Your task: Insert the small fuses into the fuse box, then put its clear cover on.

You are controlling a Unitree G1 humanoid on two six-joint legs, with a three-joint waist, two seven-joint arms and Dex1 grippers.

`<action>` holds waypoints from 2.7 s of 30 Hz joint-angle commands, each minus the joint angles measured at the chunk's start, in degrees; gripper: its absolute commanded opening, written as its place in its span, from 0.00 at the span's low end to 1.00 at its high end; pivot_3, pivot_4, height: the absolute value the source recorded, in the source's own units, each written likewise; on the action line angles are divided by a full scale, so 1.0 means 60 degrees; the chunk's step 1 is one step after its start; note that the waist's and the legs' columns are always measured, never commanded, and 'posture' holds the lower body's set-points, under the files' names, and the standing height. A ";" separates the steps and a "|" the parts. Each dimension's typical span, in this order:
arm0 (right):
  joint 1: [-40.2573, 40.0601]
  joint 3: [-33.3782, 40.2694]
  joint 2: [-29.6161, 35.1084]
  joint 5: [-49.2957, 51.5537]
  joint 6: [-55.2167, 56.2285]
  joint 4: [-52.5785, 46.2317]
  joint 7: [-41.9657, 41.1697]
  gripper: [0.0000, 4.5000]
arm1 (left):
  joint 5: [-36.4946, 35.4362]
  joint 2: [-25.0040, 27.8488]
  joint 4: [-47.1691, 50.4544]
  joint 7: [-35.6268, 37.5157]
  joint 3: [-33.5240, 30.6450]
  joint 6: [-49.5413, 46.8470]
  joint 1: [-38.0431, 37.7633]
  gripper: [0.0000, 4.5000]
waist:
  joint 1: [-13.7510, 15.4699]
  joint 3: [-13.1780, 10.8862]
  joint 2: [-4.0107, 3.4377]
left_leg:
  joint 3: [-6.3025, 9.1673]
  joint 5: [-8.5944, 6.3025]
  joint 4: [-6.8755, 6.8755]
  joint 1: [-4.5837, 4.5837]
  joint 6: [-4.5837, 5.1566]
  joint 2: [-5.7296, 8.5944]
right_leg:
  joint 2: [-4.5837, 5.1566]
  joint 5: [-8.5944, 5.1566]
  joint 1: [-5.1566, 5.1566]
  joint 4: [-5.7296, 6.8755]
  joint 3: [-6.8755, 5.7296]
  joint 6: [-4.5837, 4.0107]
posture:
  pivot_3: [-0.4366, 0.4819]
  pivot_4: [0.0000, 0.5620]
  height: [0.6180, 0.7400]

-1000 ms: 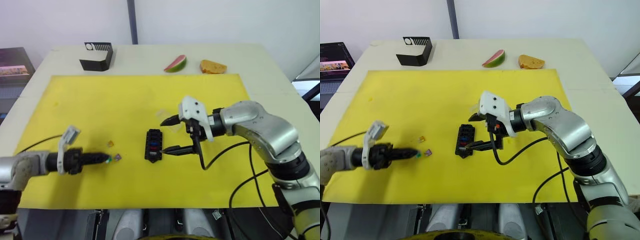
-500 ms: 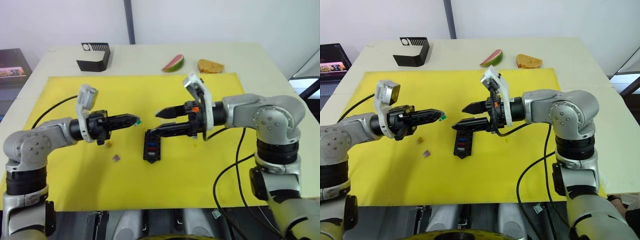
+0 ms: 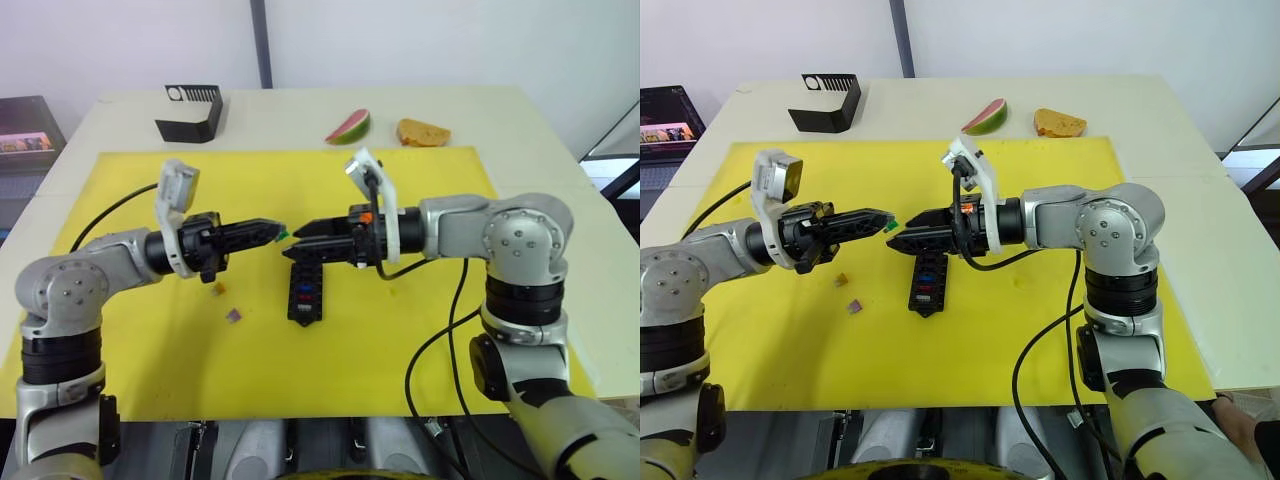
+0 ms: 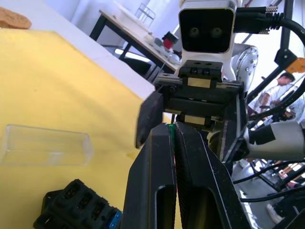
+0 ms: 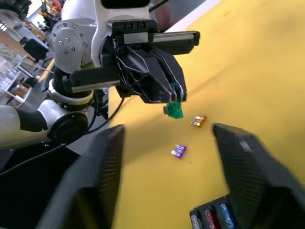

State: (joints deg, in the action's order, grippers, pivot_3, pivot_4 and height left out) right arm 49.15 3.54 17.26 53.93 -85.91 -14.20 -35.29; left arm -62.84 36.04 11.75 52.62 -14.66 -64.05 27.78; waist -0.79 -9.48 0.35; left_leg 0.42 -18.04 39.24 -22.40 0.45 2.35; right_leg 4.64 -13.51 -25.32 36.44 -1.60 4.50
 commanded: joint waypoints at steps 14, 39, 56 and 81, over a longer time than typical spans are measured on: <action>0.0304 0.0297 -0.0164 0.0657 -0.0053 0.0022 0.0411 0.44 | -0.0174 0.0324 0.0234 0.0202 0.0024 0.0206 -0.0036 0.00 | -0.0001 0.0000 0.0000 | 0.0000 0.0000 0.0000 0.0000 0.0001 0.0000 | -0.0002 0.0000 0.0000 0.0000 0.0000 0.0000 | 0.48 0.27 1.00; 0.0307 0.0251 -0.0254 0.0956 -0.0090 -0.0014 0.0606 0.16 | -0.0042 0.0431 0.0338 0.0374 0.0286 0.0381 -0.0168 0.00 | -0.0005 0.0000 0.0000 | 0.0001 -0.0001 -0.0002 0.0000 0.0002 0.0000 | -0.0002 0.0000 0.0000 -0.0002 0.0000 0.0000 | 0.48 0.27 1.00; 0.0427 0.0297 -0.0343 0.1138 -0.0285 -0.0144 0.0699 0.00 | -0.0120 0.0408 0.0290 0.0231 0.0274 0.0516 -0.0238 0.00 | -0.0001 -0.0001 -0.0001 | 0.0000 -0.0001 -0.0003 0.0000 0.0003 -0.0001 | 0.0000 -0.0001 0.0000 -0.0004 0.0000 0.0000 | 0.48 0.27 1.00; 0.1048 -0.3239 0.2997 -0.1476 0.2115 -0.0905 -0.1324 0.00 | 0.2830 0.3628 0.0228 0.3068 0.1590 0.2720 -0.1301 1.00 | -0.0031 -0.0010 -0.0015 | -0.0004 -0.0010 -0.0018 -0.0003 0.0018 -0.0001 | -0.0005 -0.0002 -0.0003 -0.0028 -0.0001 -0.0002 | 0.48 0.27 1.00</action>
State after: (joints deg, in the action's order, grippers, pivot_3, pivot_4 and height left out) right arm 52.67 -11.56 32.19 49.58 -78.53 -16.38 -39.38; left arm -51.78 55.32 11.69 66.66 -8.39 -54.04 21.93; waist -0.98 -9.54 0.26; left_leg 0.38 -18.11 39.11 -22.42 0.59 2.35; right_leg 4.61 -13.53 -25.33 36.25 -1.60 4.49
